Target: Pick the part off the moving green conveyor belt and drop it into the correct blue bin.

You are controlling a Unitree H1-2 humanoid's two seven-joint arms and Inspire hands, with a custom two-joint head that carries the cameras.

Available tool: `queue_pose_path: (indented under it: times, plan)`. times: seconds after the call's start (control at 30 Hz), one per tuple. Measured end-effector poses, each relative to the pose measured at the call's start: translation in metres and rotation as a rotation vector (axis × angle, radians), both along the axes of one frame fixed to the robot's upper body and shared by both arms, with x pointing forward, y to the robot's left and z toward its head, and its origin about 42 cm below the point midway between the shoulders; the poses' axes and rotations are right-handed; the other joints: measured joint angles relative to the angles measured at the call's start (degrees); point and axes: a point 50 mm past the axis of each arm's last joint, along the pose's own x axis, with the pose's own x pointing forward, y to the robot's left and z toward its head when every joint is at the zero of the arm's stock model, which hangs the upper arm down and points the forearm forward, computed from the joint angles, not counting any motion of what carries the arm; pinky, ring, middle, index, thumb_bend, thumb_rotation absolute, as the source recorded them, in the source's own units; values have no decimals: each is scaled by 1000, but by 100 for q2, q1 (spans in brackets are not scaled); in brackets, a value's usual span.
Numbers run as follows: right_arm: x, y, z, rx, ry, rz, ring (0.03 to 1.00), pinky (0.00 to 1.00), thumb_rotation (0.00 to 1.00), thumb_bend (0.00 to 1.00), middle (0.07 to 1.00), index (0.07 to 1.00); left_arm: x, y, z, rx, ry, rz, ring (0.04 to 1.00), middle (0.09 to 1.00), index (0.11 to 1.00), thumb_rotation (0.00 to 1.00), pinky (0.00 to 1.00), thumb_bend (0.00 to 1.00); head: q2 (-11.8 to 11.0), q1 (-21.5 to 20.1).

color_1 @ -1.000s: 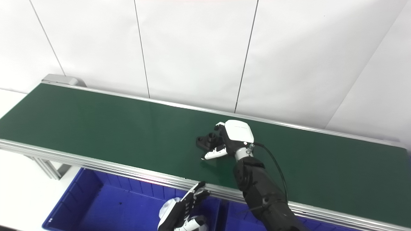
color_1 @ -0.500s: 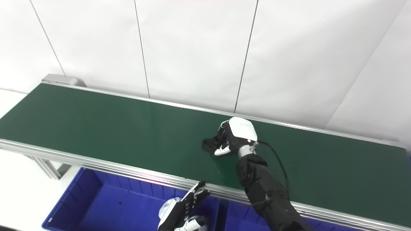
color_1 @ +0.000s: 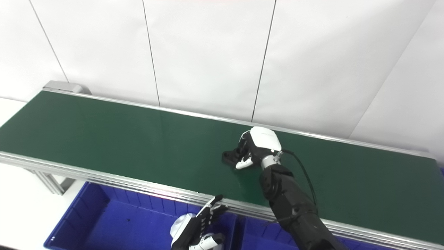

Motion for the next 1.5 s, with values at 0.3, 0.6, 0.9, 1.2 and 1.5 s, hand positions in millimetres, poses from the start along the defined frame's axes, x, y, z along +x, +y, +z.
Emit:
queue_pose_path:
  times: [0.3,0.6,0.9,1.2,1.5]
  plan:
    - [-21,-7,7,19,1,85,400,334,0,518,494,509,2,0,6,12,13,-3,998,995,962,783,962,938,149,-404]
    - [-34,-30,56,71,-135,124,380,300,0,514,482,531,1,4,11,-3,32,-5,970,1000,982,831,911,956,517,-1026]
    - [-80,-47,92,92,-178,136,380,285,0,516,451,525,2,8,31,-77,6,-3,1000,1000,1000,857,1000,892,1044,-1694]
    - [-127,-77,101,86,-187,133,369,262,0,514,443,526,0,18,58,-156,-57,9,1000,1000,1000,813,999,842,1624,-2442]
    - [-168,-97,112,99,-176,105,369,225,0,515,436,520,-3,43,77,-178,-17,12,1000,1000,1000,822,982,894,2434,-3172]
